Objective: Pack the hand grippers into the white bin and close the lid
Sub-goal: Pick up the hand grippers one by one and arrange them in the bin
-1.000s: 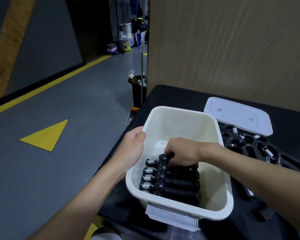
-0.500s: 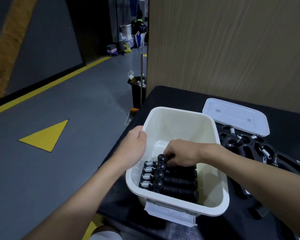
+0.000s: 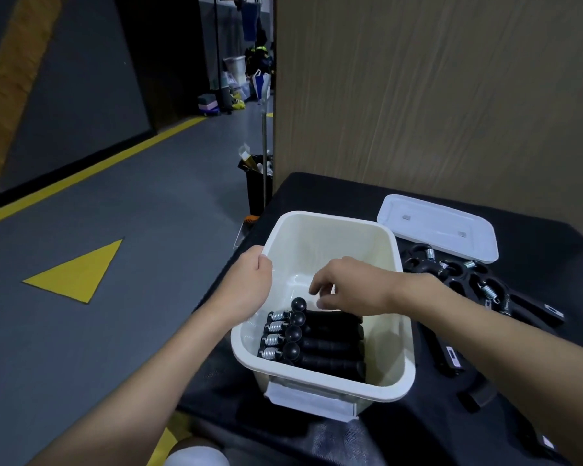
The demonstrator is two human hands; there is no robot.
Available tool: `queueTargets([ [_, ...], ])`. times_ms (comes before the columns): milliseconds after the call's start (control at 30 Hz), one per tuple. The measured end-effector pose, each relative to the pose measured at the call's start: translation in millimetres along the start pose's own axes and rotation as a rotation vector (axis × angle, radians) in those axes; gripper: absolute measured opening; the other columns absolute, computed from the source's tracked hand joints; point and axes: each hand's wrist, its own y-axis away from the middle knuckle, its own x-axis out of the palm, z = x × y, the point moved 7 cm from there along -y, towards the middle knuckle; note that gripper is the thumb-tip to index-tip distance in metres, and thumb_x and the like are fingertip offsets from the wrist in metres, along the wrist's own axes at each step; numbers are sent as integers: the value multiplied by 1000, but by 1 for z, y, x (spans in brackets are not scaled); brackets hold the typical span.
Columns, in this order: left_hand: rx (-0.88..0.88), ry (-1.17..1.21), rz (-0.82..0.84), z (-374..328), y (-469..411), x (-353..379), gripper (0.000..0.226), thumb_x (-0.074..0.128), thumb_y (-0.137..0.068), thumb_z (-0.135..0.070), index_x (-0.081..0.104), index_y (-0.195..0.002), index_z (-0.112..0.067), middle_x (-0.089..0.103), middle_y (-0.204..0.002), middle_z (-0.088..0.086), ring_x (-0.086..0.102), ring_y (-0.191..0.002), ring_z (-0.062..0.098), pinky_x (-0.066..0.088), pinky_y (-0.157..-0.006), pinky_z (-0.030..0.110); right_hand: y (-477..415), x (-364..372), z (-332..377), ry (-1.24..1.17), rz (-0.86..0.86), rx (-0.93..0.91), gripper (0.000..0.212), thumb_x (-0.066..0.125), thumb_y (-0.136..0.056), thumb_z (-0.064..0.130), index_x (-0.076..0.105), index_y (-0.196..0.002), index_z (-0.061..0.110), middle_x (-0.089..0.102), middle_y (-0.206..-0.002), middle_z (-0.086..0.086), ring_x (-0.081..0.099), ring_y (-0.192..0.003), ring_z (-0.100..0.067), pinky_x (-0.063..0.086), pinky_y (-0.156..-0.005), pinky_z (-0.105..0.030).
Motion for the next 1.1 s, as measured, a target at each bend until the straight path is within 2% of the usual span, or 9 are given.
queueTargets([
  [200,-2,-78,-25,0,0,-2,29,29,-99,-15,36,-72,-16,37,-67,-1,34,-60,15,31,-56,32,51,-67,-23,-267,-365,36,12,59,-94,17,72,-94,18,74,-81,7,62,-70,-1,48,-67,-18],
  [267,-10,-94,-31,1,-1,-2,28,29,-99,-14,35,-72,-15,37,-67,-2,34,-61,16,30,-56,32,64,-78,-51,-341,-542,130,15,57,-94,17,71,-88,17,72,-74,5,56,-60,-4,46,-60,-21],
  [400,-9,-106,-21,-2,2,-1,27,27,-100,-12,43,-78,-11,43,-71,6,39,-65,17,32,-58,32,84,-69,-125,-494,-839,498,17,52,-91,12,69,-89,12,69,-78,-6,60,-71,-20,47,-67,-29],
  [533,22,-67,-12,-9,6,-1,36,26,-99,-8,58,-112,-20,64,-97,12,55,-80,24,40,-65,25,78,-25,-179,-438,-683,731,14,58,-85,14,68,-81,5,69,-82,-14,64,-87,-33,50,-77,-34],
  [667,19,-53,-20,-11,7,-1,41,26,-100,-9,58,-119,-27,67,-105,7,60,-97,26,41,-70,17,62,-3,-193,-441,-626,774,20,64,-83,23,66,-86,3,69,-86,-14,63,-91,-32,48,-77,-34],
  [800,17,-51,-32,-11,9,-1,41,26,-102,-11,55,-124,-28,66,-107,-3,58,-93,13,39,-69,11,46,14,-195,-412,-537,831,31,72,-81,30,55,-93,7,66,-96,-14,62,-97,-33,41,-71,-31],
  [900,4,-43,-47,-9,9,-2,41,26,-102,-11,54,-127,-27,66,-106,-4,57,-89,11,39,-70,11,45,21,-201,-481,-595,886,55,78,-78,24,48,-118,3,62,-110,-17,59,-107,-36,42,-75,-33],
  [967,-14,-45,-53,-7,7,-2,40,27,-102,-12,53,-128,-27,65,-103,-7,56,-84,9,40,-68,12,48,24,-206,-600,-643,952,61,80,-76,20,44,-120,1,59,-111,-18,59,-106,-38,47,-80,-37],
  [1100,-33,-46,-47,-3,6,-1,40,26,-102,-14,53,-129,-28,66,-101,-7,62,-92,20,43,-68,18,59,25,-215,-757,-698,1036,29,76,-75,11,60,-96,-1,65,-91,-14,60,-78,-30,50,-69,-32],
])
